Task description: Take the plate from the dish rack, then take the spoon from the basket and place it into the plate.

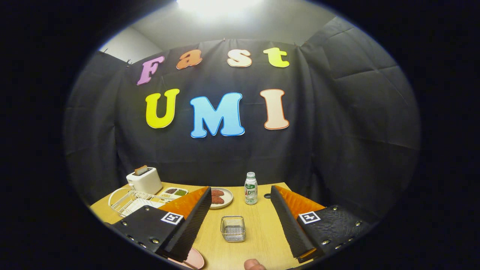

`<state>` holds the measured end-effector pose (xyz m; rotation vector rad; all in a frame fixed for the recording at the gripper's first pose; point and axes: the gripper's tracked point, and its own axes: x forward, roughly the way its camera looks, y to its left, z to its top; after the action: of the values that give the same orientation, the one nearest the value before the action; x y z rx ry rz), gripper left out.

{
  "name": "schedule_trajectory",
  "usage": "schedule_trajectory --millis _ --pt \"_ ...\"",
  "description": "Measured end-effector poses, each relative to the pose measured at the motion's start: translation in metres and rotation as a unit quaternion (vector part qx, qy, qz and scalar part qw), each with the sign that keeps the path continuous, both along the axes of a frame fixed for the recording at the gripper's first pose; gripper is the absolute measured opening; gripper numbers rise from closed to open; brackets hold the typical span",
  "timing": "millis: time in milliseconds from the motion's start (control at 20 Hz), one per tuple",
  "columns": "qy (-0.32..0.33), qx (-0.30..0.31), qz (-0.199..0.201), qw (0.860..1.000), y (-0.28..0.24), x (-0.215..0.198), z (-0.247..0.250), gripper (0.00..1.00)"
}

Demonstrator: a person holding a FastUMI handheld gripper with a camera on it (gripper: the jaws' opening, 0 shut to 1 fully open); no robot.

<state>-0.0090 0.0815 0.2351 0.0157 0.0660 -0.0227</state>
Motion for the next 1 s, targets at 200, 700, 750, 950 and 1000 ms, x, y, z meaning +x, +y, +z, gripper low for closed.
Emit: schedule_trajectory --millis 200,700,750,950,1000 --pt "-0.005 -0.002 -0.002 1.0 -0.021 0.01 -0.013 0.96" --pt "-0.019 0.029 0.015 0.999 -0.086 0.055 -0.126 0.97" --pt "-0.018 0.029 0.016 0.999 -0.092 0.06 -0.14 0.97" --pt "-0.008 0.033 0.009 0.999 -0.099 0.076 -0.195 1.0" --pt "-0.006 0.037 0.011 0.999 -0.099 0.079 -0.204 0.99"
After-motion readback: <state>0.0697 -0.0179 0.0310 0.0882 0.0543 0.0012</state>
